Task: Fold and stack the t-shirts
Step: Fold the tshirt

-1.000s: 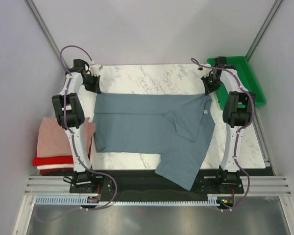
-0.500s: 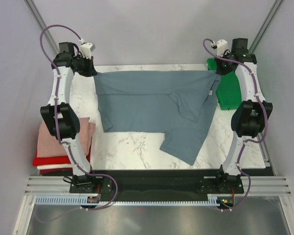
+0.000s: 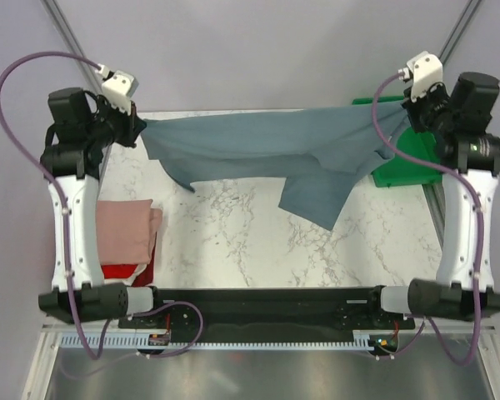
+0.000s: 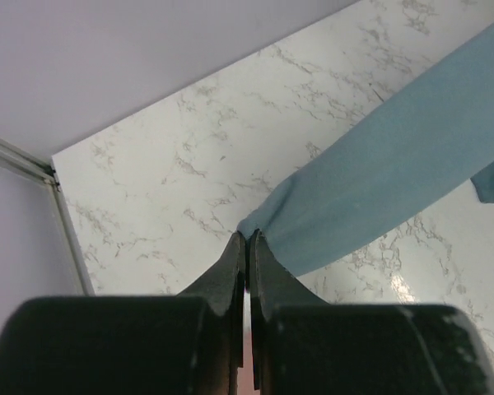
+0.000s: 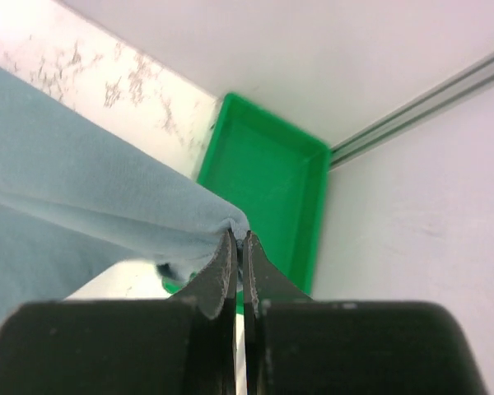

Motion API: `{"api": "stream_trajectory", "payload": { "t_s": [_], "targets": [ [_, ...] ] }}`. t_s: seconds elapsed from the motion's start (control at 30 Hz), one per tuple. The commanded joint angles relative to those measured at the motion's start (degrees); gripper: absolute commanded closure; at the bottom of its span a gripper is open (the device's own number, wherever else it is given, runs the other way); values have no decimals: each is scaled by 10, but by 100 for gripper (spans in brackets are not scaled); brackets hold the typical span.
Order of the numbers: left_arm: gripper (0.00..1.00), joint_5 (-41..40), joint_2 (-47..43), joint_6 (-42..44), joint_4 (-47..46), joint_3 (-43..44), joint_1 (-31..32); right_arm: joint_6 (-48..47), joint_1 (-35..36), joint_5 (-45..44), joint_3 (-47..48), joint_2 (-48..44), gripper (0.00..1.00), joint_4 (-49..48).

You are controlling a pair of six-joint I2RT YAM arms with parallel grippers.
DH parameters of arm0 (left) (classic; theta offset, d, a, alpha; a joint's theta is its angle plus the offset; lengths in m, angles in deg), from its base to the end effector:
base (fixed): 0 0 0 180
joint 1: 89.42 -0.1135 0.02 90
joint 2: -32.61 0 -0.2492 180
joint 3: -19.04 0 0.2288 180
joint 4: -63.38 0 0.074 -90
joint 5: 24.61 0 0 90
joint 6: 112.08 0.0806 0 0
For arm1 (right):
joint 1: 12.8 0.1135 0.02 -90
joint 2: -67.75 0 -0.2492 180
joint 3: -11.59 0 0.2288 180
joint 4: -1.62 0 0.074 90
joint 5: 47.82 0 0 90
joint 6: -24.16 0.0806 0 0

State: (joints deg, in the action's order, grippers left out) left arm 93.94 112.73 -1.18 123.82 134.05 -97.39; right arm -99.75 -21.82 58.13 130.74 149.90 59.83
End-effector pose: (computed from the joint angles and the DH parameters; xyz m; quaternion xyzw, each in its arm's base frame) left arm 0.2980 0.0028 0.4274 0.2230 0.7998 -0.0732 0.5525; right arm 0.3096 -0.0267 0.4433 -0.2526 0.7811 -0.0982 0.5625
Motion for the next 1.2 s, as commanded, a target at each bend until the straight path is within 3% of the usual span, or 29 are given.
{"api": "stream_trajectory", "payload": {
  "t_s": [0.0, 0.2, 0.37, 0.53, 0.67, 0.77, 0.97, 1.17],
  "targets": [
    [98, -24, -108, -3, -23, -44, -5, -31, -6, -8, -32, -124, 100, -34],
    [98, -51, -250, -10, -25, -96, -6, -34, -6, -33, -82, -291, 100, -20],
    [98, -60, -341, -22, -13, -74, -5, -18, -5, -53, -54, -364, 100, -16],
    [98, -69, -335, -24, -11, 3, -6, -6, 15, -72, 33, -341, 100, -21],
    [98, -67, -271, -28, -20, 44, -5, -33, 32, -76, 66, -269, 100, -39],
    [98, -45, -241, -25, -26, 29, -5, -52, 32, -55, 23, -240, 100, -75],
    [97, 68, -172, -10, -49, -128, -2, -75, 32, 31, -151, -202, 100, -117],
    [98, 55, -52, 10, -126, -263, 6, -88, 37, 95, -359, -122, 100, -190]
  ]
}}
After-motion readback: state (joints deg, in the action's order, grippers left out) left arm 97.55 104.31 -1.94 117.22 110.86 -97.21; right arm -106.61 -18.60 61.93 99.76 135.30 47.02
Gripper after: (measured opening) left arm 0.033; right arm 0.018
